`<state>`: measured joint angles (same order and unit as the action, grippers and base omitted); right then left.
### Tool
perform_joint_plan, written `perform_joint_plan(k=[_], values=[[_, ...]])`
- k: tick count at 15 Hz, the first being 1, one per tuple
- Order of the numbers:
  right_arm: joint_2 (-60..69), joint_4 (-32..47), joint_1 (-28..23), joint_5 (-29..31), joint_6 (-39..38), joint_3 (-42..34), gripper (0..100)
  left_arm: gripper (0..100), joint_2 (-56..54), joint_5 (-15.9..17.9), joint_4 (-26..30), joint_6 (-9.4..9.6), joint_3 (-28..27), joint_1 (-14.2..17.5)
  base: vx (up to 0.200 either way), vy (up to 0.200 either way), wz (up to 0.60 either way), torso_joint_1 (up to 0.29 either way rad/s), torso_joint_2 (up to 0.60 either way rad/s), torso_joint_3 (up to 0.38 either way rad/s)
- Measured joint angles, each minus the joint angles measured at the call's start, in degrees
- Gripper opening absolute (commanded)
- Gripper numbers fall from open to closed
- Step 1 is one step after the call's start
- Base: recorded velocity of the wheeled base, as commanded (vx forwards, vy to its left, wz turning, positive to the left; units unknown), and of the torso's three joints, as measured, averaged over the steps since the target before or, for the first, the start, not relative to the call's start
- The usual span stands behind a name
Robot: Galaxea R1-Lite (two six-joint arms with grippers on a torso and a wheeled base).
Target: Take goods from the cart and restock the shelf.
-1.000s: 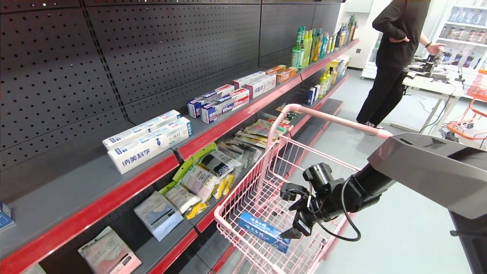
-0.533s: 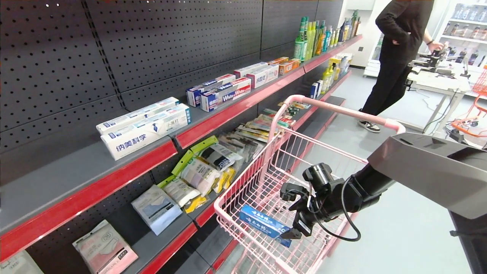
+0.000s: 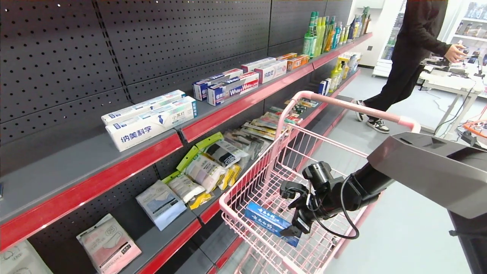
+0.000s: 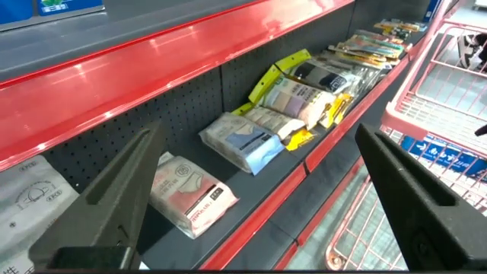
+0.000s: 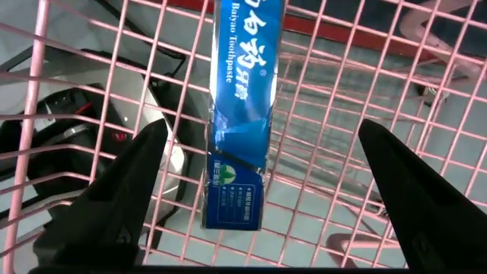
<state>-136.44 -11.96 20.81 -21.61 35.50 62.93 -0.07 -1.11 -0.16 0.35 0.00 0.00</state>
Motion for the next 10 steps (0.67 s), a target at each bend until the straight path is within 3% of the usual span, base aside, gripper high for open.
perform_joint_plan(k=[10], values=[[-5.29,-6.33,0.27,0.77,-0.94,-0.55,100,100,0.00,0.00,0.00,-0.02,0.00,0.02,0.000,0.000,0.00,0.000,0.00,0.000]])
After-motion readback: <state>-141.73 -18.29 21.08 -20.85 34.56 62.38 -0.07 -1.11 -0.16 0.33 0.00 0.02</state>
